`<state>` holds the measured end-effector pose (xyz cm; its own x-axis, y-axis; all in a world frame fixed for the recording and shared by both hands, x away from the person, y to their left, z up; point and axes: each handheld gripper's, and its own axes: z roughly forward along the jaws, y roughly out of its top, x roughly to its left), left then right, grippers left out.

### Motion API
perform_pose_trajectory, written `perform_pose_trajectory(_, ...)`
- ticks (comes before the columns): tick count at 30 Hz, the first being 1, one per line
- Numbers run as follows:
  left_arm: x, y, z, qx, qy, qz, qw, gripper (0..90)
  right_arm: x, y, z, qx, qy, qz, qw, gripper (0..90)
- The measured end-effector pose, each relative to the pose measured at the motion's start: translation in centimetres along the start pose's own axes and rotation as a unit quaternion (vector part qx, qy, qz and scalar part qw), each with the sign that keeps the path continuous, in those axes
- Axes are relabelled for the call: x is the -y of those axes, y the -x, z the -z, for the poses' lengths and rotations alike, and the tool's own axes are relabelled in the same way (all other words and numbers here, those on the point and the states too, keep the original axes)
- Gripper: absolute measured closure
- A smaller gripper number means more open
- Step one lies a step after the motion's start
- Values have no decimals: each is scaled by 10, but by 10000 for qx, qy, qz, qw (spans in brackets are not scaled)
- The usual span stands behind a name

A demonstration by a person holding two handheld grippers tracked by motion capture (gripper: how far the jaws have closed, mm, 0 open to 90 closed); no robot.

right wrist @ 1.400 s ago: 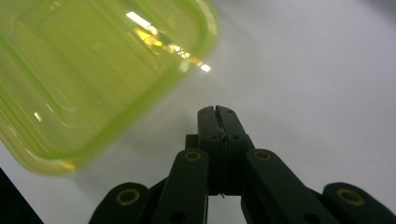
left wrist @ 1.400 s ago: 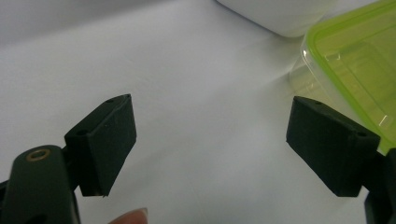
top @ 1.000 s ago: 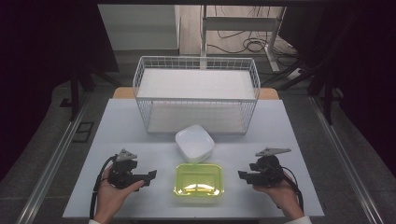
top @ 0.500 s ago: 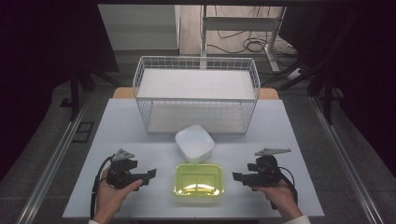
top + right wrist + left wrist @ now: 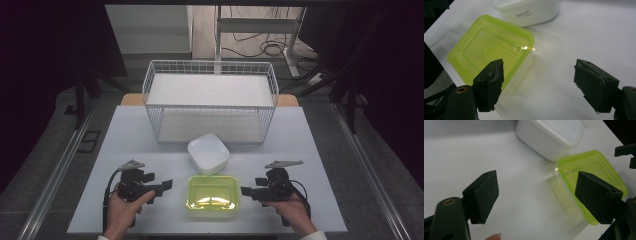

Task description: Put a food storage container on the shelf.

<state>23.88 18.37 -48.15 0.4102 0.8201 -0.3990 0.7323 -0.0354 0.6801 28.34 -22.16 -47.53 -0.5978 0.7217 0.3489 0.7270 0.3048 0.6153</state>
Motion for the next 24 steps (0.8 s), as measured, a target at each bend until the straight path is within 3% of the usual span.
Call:
perform_pose_trajectory(5, 1, 5, -7, 184, -25, 55, 9998, 216, -1, -4, -10, -99, -86, -33, 9999, 238)
perform_pose_trajectory(9, 2, 9, -15, 437, -179, 278, 9985, 256, -1, -7, -15, -98, -90, -66, 9999, 266)
perform_pose_trajectory(10, 3, 9, -19, 563, -268, 459, 9970, 285, 0, -7, -16, -127, -62, -109, 9998, 296)
perform_pose_trajectory(11, 3, 9, -19, 563, -268, 459, 9970, 298, 0, -7, -16, -127, -62, -109, 9998, 296)
perform_pose_trajectory(14, 6, 8, -28, 838, -474, 770, 9924, 323, 0, -7, -18, -198, -19, -237, 9995, 346)
perform_pose_trajectory(24, 7, 8, -49, 1112, -831, 933, 9859, 473, 3, -1, -27, -522, -59, -714, 9961, 471)
